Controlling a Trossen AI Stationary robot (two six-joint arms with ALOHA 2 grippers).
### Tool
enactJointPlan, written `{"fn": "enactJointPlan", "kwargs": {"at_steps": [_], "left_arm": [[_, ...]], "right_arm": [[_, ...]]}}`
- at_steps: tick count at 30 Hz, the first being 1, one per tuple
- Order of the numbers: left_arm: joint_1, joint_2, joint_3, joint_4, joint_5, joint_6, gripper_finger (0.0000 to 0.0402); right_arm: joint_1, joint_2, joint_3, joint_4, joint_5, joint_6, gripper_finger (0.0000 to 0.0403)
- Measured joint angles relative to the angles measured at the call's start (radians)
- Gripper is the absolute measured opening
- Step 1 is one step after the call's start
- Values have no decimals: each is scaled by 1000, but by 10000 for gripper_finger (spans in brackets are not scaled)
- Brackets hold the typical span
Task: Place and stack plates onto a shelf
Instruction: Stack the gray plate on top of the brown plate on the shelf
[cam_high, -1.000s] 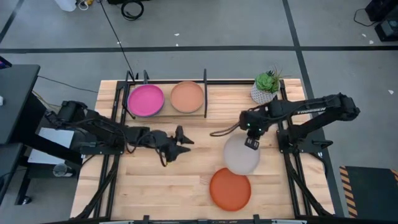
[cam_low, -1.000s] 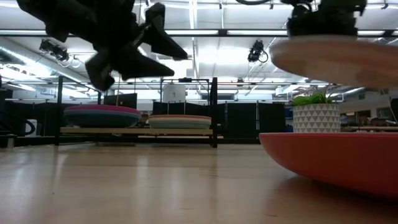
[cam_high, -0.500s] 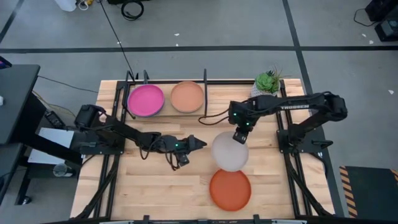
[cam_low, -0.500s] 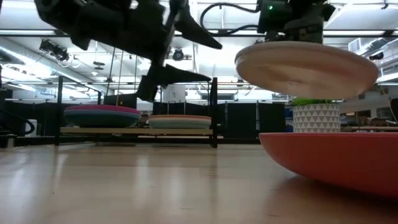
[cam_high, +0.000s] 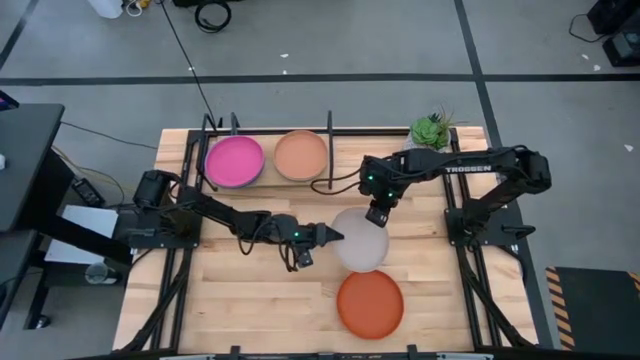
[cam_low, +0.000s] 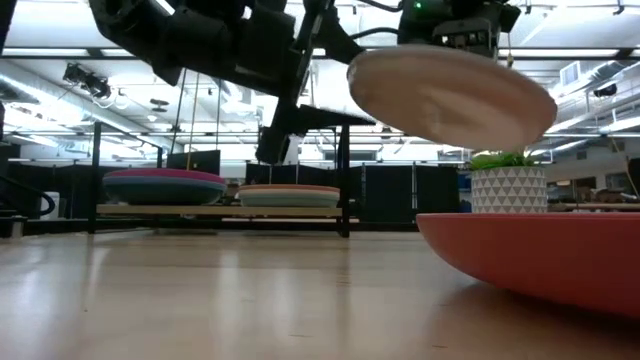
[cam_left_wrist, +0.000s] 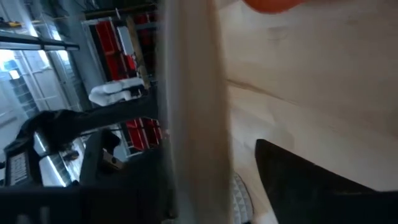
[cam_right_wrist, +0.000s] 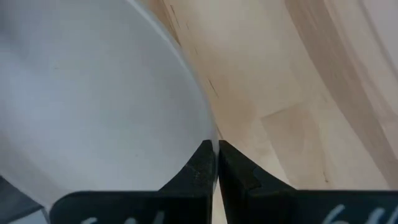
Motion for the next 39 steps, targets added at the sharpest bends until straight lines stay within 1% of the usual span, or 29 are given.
{"fn": "enactJointPlan", "kwargs": {"at_steps": [8,11,14,18,22,25,29,34,36,39], "left_arm": [[0,0,1,5,5,-7,134],[0,0,1,0,6,-7,104],[0,0,0,-9,5,-11,83],[0,0,-1,-14,7,-44,74],[0,-2,-1,-23,-2,-71,74],[0,-3,-1,-26,-26,-97,71],[0,-7,0,-24,-54,-113,63],[-1,-7,0,-28,-87,-149,60],[-8,-7,0,-28,-124,-169,59],[-36,-13,-1,-35,-239,-170,60]], "right_arm": [[0,0,4,8,1,-6,27],[0,0,4,21,3,-4,37],[0,0,4,46,-4,-6,51],[0,0,21,37,-32,-26,76],[-1,0,76,-28,-21,-67,109],[-2,-4,136,-104,29,-95,135],[-3,-33,205,-202,137,-108,170],[-5,-80,272,-312,261,-91,203],[-5,-107,288,-329,289,-85,212],[-4,-154,291,-330,324,-84,221]]}}
